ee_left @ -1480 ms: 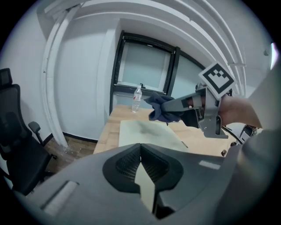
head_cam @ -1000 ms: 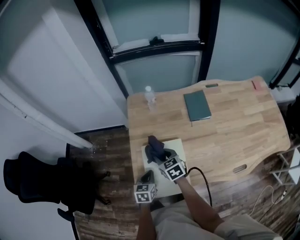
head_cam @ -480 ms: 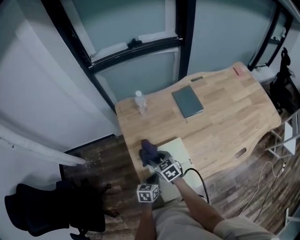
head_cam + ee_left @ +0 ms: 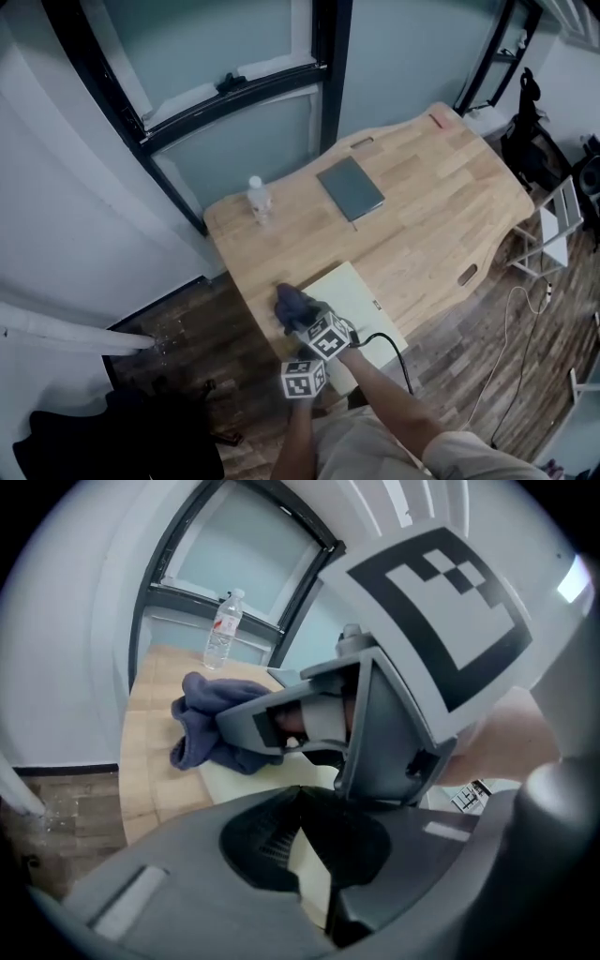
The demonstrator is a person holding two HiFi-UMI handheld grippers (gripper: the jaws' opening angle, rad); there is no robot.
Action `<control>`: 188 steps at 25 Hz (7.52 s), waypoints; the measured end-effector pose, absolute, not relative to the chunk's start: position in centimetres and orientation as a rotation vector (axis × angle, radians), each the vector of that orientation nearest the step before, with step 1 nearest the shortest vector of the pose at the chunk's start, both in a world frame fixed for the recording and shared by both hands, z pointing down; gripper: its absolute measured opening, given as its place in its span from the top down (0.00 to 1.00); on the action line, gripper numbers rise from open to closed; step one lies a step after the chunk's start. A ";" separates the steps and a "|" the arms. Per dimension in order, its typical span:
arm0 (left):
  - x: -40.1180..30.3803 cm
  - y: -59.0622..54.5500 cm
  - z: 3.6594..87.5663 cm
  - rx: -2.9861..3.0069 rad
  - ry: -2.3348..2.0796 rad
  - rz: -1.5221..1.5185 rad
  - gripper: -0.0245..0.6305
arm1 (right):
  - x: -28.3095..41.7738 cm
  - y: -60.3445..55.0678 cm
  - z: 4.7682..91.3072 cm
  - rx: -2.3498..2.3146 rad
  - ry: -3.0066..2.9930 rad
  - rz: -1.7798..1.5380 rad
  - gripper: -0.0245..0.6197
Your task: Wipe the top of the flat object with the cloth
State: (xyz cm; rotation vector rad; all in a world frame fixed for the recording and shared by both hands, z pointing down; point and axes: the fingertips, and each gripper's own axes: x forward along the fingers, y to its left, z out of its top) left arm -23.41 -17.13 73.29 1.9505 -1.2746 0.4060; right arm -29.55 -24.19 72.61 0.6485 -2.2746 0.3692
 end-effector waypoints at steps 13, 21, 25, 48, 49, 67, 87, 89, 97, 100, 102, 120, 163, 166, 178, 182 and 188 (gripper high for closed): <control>-23.5 -16.5 73.1 1.917 -1.306 0.420 0.95 | -27.6 -24.4 72.1 0.611 -2.280 0.347 0.74; -23.6 -16.3 73.1 1.912 -1.330 0.422 0.95 | -25.0 -26.6 72.2 0.733 -2.270 0.329 0.74; -23.7 -16.3 73.2 1.904 -1.331 0.426 0.95 | -23.0 -27.9 72.1 0.780 -2.254 0.339 0.74; -23.7 -16.7 73.2 1.918 -1.326 0.434 0.95 | -14.7 -28.9 72.5 1.089 -2.123 0.409 0.74; -23.6 -16.7 73.2 1.920 -1.315 0.430 0.95 | -15.1 -28.3 72.6 1.091 -2.123 0.408 0.74; -22.5 -17.3 73.1 2.050 -1.201 0.357 0.95 | -20.7 -24.5 72.2 1.010 -2.071 0.280 0.74; -21.9 -8.4 73.0 1.918 -1.407 0.449 0.95 | -25.5 -17.5 71.2 0.601 -2.303 0.231 0.74; -22.1 -8.4 73.1 1.908 -1.444 0.453 0.95 | -25.9 -16.6 71.1 0.551 -2.323 0.237 0.74; -22.0 -8.0 73.0 1.860 -1.562 0.420 0.95 | -24.7 -13.4 71.1 0.397 -2.377 0.182 0.74; -22.0 -7.6 73.1 1.847 -1.572 0.423 0.95 | -22.5 -14.0 71.6 0.471 -2.344 0.159 0.74; -22.0 -7.7 73.0 1.836 -1.586 0.416 0.95 | -20.9 -15.1 71.7 0.530 -2.329 0.180 0.74; -21.7 -10.6 73.0 1.846 -1.608 0.522 0.95 | -5.4 -22.1 72.2 1.067 -2.153 0.381 0.74; -18.6 -5.5 73.4 1.964 -1.442 0.394 0.95 | -20.2 -11.5 72.1 0.518 -2.319 0.120 0.74; -18.5 -5.5 73.3 1.963 -1.442 0.403 0.95 | -20.3 -10.4 72.2 0.443 -2.331 0.090 0.74; -18.4 -6.0 73.3 1.961 -1.435 0.444 0.95 | -15.9 -12.4 72.3 0.519 -2.323 0.177 0.74; -18.4 -6.2 73.3 1.954 -1.439 0.448 0.95 | -13.4 -14.2 72.5 0.632 -2.286 0.228 0.74; -18.4 -6.4 73.2 1.955 -1.444 0.437 0.95 | -8.0 -16.9 72.5 0.810 -2.225 0.292 0.74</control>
